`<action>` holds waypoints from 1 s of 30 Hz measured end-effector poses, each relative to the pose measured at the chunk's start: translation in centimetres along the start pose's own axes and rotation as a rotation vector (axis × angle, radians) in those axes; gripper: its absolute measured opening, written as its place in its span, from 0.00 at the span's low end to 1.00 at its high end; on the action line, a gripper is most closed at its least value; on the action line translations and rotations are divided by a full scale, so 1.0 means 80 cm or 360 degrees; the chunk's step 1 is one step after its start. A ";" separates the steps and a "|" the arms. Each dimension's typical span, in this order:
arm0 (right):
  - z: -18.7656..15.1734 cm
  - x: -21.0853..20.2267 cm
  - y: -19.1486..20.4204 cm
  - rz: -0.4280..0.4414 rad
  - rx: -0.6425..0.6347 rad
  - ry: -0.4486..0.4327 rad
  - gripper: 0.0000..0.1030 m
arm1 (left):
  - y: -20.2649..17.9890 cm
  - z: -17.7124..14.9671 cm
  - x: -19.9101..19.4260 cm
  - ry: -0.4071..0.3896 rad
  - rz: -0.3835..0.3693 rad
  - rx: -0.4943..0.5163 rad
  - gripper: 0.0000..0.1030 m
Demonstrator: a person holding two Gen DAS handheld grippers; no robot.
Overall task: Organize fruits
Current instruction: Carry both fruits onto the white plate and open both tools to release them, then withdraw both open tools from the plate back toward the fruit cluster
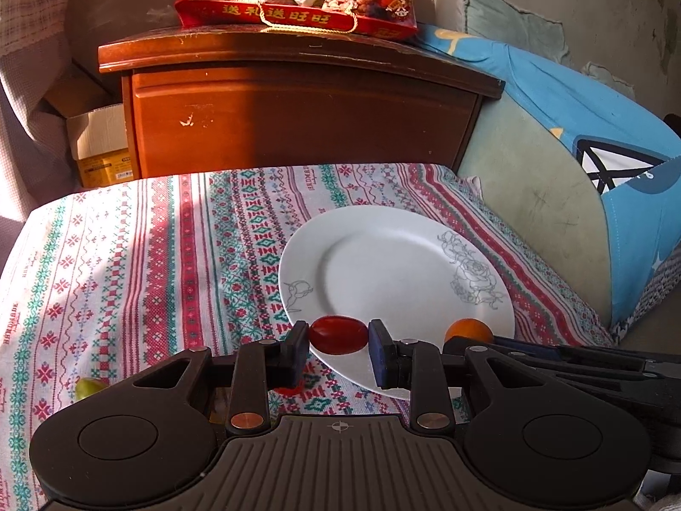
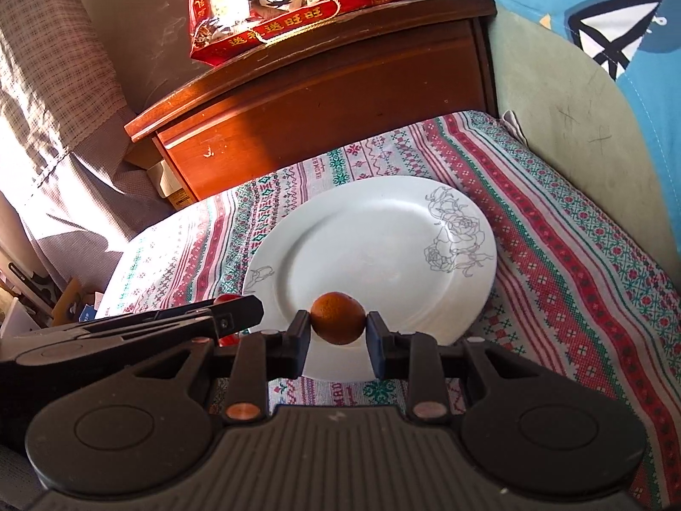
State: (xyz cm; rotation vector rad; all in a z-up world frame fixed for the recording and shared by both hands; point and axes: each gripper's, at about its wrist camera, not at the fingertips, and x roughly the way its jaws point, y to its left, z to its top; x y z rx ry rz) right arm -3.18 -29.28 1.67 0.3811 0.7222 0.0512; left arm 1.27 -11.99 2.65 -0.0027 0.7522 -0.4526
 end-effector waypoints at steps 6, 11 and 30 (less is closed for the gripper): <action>0.000 0.010 -0.008 -0.0025 0.0060 0.0028 0.28 | -0.001 0.003 0.021 0.0039 -0.0016 -0.0029 0.27; 0.000 0.008 -0.009 -0.0030 0.0075 0.0010 0.30 | -0.002 0.004 0.026 0.0039 -0.0011 -0.0036 0.29; -0.009 -0.006 0.010 0.0078 -0.0001 0.0048 0.31 | 0.023 0.019 -0.024 0.0076 0.0096 -0.0102 0.47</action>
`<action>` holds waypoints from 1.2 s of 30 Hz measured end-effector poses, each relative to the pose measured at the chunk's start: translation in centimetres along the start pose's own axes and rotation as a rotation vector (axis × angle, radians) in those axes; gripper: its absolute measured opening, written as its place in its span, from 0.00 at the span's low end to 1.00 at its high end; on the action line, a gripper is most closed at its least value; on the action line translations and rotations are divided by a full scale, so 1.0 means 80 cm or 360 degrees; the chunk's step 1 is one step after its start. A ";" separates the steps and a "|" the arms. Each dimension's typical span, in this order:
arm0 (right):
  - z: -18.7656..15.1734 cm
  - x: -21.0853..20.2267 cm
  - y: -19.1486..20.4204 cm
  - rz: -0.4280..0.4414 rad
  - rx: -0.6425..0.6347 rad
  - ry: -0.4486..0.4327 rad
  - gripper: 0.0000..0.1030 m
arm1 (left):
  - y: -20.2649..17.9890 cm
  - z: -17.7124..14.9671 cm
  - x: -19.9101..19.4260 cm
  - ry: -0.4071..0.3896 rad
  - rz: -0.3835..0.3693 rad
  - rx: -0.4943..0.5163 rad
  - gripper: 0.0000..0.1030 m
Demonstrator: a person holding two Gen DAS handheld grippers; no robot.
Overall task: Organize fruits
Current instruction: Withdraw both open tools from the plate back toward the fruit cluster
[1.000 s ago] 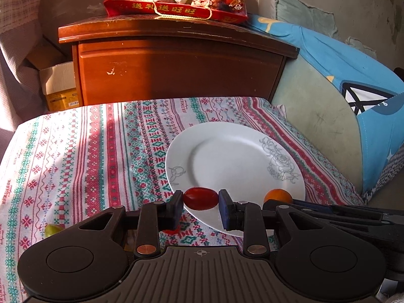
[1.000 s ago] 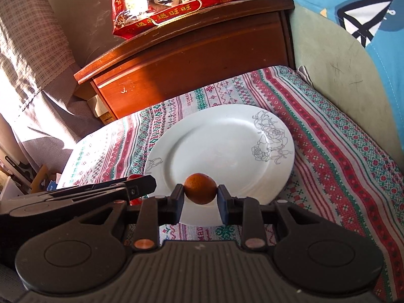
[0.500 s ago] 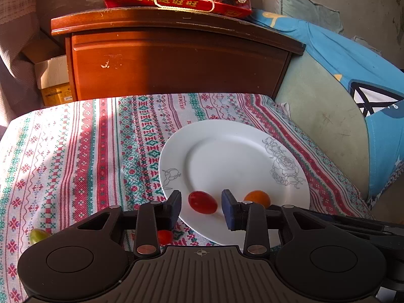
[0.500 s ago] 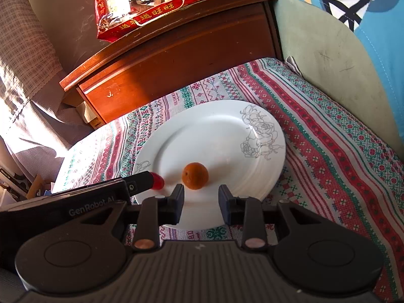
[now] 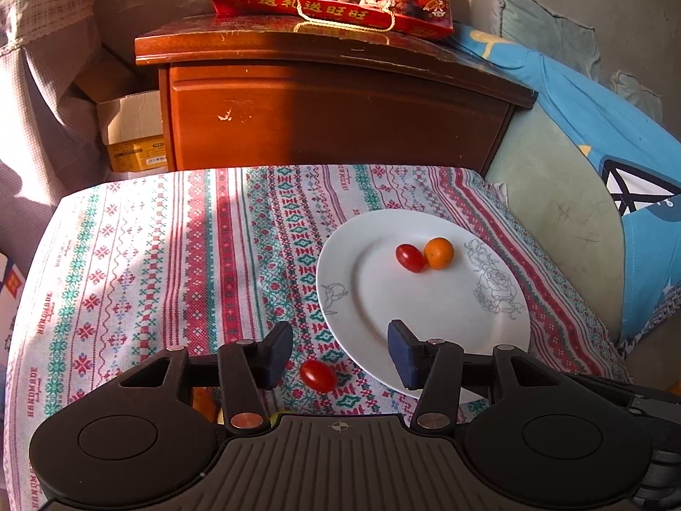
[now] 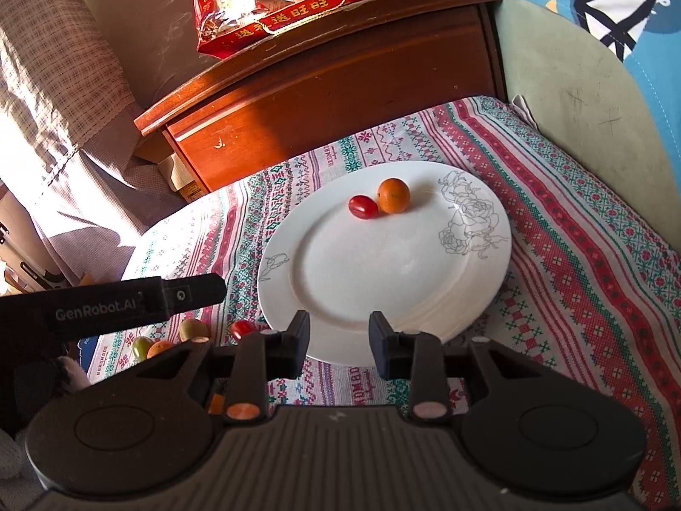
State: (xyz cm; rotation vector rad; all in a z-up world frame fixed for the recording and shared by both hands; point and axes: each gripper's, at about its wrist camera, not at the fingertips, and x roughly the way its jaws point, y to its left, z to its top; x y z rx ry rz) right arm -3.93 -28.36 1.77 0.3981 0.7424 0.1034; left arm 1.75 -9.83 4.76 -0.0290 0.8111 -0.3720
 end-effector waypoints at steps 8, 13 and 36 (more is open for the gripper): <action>-0.013 -0.005 0.018 0.0050 -0.0084 0.0025 0.31 | 0.035 -0.010 -0.031 -0.0009 0.0039 -0.0069 0.48; -0.024 -0.006 0.029 0.0079 -0.0128 0.0059 0.31 | 0.064 -0.022 -0.049 -0.0012 0.0075 -0.0151 0.48; -0.075 -0.006 0.073 0.0220 -0.0285 0.0173 0.31 | 0.116 -0.091 -0.066 0.0064 0.0265 -0.0097 0.48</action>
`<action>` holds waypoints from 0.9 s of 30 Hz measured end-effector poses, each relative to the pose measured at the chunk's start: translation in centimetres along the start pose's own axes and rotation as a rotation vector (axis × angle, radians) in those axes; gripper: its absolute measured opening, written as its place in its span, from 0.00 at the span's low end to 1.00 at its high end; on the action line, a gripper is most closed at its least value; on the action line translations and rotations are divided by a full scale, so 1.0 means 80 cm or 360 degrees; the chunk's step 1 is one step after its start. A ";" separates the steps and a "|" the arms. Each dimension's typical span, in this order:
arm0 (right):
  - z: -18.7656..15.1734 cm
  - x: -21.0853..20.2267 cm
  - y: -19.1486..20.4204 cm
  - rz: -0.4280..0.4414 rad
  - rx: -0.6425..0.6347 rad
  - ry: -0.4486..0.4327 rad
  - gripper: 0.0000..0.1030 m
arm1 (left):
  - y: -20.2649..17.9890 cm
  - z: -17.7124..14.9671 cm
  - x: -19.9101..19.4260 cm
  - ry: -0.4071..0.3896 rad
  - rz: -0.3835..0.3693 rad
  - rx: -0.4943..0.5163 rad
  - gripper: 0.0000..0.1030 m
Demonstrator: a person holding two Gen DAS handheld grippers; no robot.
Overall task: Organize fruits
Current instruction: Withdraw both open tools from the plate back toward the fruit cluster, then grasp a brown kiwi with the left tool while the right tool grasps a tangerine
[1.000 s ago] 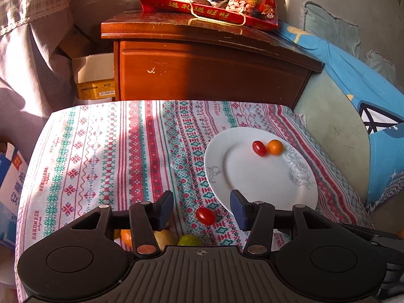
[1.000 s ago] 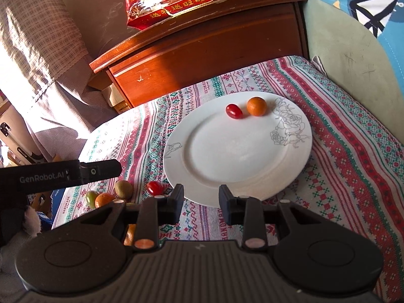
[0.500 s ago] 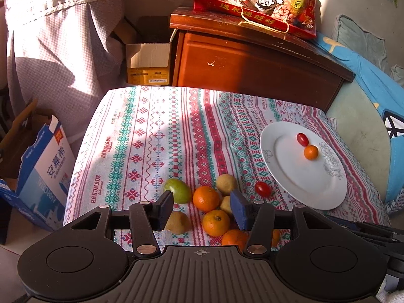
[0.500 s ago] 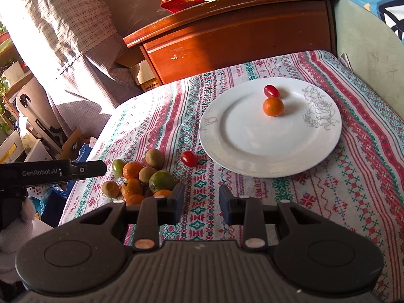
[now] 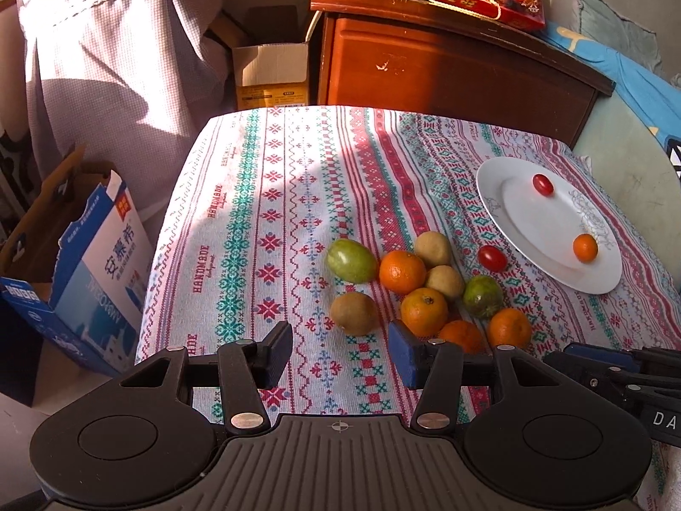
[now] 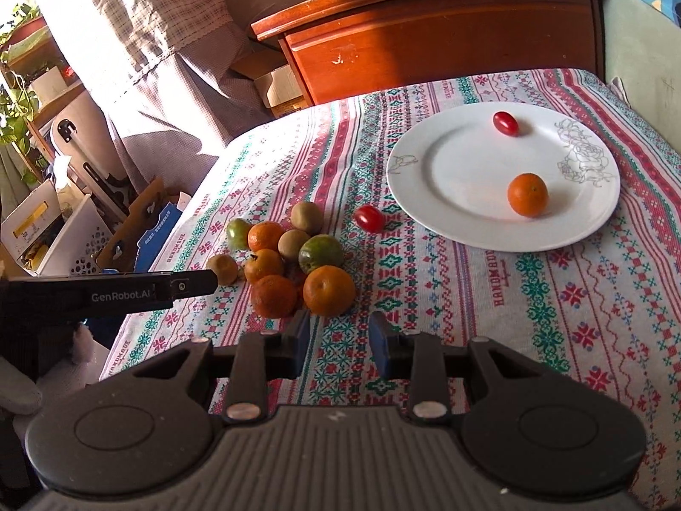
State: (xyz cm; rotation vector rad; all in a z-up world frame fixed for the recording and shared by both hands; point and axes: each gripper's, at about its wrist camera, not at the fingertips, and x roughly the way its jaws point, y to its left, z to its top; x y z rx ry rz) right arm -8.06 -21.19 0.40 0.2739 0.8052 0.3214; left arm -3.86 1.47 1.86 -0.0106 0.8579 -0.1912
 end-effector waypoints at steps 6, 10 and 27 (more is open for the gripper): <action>0.003 0.008 0.003 -0.0001 -0.0017 -0.0005 0.32 | 0.001 -0.002 0.010 0.0009 0.0012 -0.0010 0.48; 0.004 0.015 0.007 -0.0008 -0.0045 -0.0001 0.33 | 0.006 -0.002 0.016 0.0018 0.0017 -0.0038 0.47; 0.009 0.035 0.010 -0.0042 -0.0094 -0.0020 0.37 | -0.005 0.001 0.032 -0.0014 0.0008 -0.0007 0.46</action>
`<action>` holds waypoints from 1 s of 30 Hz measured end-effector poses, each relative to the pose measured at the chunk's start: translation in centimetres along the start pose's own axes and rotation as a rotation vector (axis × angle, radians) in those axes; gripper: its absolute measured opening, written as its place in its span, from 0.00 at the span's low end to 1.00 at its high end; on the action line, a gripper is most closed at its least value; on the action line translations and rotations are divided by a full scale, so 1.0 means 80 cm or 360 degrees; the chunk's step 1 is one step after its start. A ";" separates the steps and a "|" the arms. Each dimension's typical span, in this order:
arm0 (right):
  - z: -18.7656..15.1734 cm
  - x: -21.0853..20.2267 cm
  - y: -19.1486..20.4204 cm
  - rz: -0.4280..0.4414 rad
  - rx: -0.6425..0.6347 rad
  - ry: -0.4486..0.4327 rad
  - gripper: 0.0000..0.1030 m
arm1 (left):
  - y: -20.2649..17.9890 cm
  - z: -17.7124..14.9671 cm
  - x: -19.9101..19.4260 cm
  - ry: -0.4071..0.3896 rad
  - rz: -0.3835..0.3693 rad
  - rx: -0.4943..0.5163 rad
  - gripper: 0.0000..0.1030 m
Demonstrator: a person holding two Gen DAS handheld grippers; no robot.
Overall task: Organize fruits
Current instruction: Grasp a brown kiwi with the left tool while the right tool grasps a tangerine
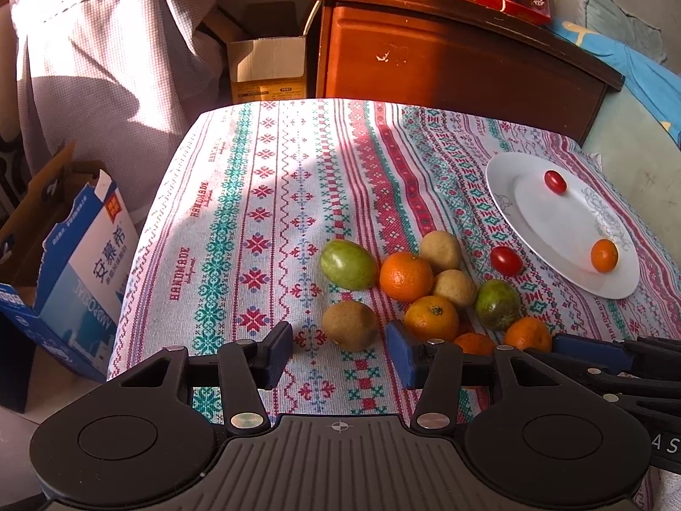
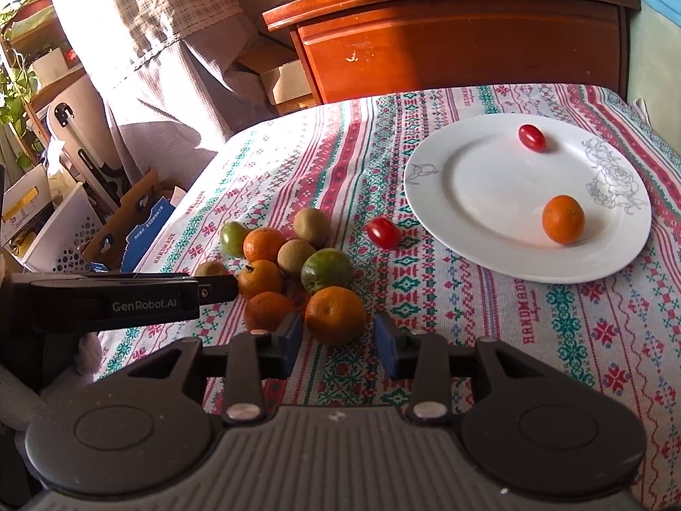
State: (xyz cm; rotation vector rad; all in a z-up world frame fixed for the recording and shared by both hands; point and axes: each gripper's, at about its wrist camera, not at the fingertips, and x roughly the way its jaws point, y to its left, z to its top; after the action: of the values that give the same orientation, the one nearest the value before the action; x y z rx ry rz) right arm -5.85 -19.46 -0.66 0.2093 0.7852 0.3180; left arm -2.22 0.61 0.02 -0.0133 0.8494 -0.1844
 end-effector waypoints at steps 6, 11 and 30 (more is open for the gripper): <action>-0.001 0.002 -0.001 0.0008 0.0003 0.0000 0.35 | -0.002 0.000 0.001 -0.0014 -0.0008 0.0013 0.43; -0.001 0.002 0.000 0.0019 -0.0003 -0.0001 0.31 | -0.003 -0.001 0.002 -0.0025 -0.0010 0.0025 0.39; 0.004 -0.007 -0.006 0.0022 0.0049 -0.0033 0.30 | -0.008 0.003 -0.013 -0.0088 -0.0008 0.0021 0.25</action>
State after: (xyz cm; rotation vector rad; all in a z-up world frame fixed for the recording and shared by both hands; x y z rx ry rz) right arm -5.91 -20.10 -0.24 0.2467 0.7685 0.3167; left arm -2.80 0.10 1.04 -0.0081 0.7932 -0.1938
